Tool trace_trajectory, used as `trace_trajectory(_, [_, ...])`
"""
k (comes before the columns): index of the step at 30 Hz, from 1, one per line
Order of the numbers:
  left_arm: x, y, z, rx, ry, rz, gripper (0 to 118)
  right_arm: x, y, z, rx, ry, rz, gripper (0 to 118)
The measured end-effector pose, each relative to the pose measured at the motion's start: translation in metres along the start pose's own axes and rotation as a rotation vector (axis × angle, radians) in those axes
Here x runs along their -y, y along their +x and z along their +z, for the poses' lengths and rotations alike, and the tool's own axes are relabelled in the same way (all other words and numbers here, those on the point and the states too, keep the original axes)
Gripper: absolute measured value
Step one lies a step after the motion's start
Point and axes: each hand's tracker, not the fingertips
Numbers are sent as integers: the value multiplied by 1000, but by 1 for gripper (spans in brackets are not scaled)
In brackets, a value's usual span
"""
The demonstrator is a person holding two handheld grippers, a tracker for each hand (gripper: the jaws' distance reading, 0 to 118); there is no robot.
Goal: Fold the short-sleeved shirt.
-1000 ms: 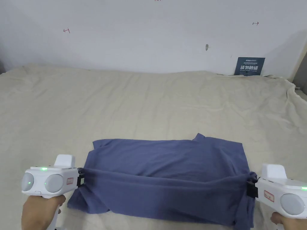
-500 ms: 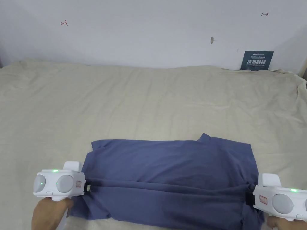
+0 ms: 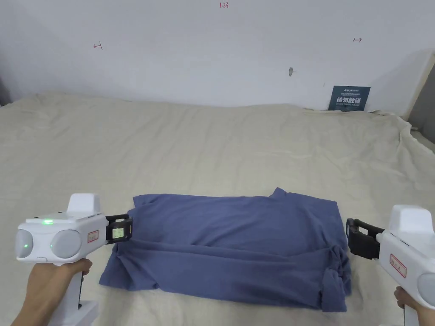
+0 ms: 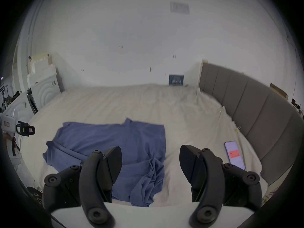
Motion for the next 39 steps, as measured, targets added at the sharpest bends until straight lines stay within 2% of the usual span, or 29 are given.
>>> trace_trajectory(2, [7, 2, 18, -8, 30, -8, 93, 3, 2, 17, 9, 31, 16, 67])
trace_trajectory(4, [15, 4, 34, -31, 86, -12, 78, 9, 1, 32, 23, 57, 26, 50])
trace_trajectory(5, [22, 4, 43, -19, 119, -20, 62, 13, -3, 40, 29, 73, 27, 38])
trace_trajectory(6, [28, 4, 51, -8, 147, -31, 30, 18, -4, 46, 37, 87, 27, 16])
trace_trajectory(7, [33, 6, 55, -13, 150, -27, 30, 22, -6, 50, 52, 105, 37, 16])
trace_trajectory(8, [38, 6, 60, -12, 164, -17, 22, 27, -8, 54, 81, 123, 66, 10])
trace_trajectory(9, [44, 6, 64, 12, 182, -10, 4, 35, -4, 51, 105, 129, 83, 2])
trace_trajectory(10, [50, 6, 69, 25, 213, -5, 0, 40, -4, 53, 85, 126, 71, 1])
trace_trajectory(12, [56, 8, 73, 20, 202, 4, 0, 48, -3, 57, 60, 127, 35, 0])
trace_trajectory(20, [56, 4, 57, 34, 130, -3, 0, 47, -9, 51, 44, 114, 13, 0])
trace_trajectory(26, [44, -8, 10, 43, -40, 26, 0, 44, -14, 42, 34, 105, 7, 0])
trace_trajectory(28, [42, -12, -13, 46, -127, 40, 19, 45, -14, 37, 33, 97, 6, 0])
trace_trajectory(29, [42, -15, -27, 29, -179, 43, 32, 46, -16, 35, 33, 92, 6, 0])
trace_trajectory(30, [42, -17, -40, 18, -231, 55, 54, 47, -16, 32, 32, 86, 6, 0])
trace_trajectory(31, [43, -19, -52, 14, -268, 67, 69, 48, -16, 30, 31, 80, 4, 0])
trace_trajectory(32, [44, -21, -64, 0, -315, 75, 77, 49, -17, 27, 30, 72, 3, 0])
trace_trajectory(33, [47, -22, -74, -14, -329, 86, 82, 50, -18, 25, 30, 65, 2, 0])
trace_trajectory(39, [67, -25, -113, -55, -413, 71, 81, 57, -19, 10, 29, 19, 1, 0])
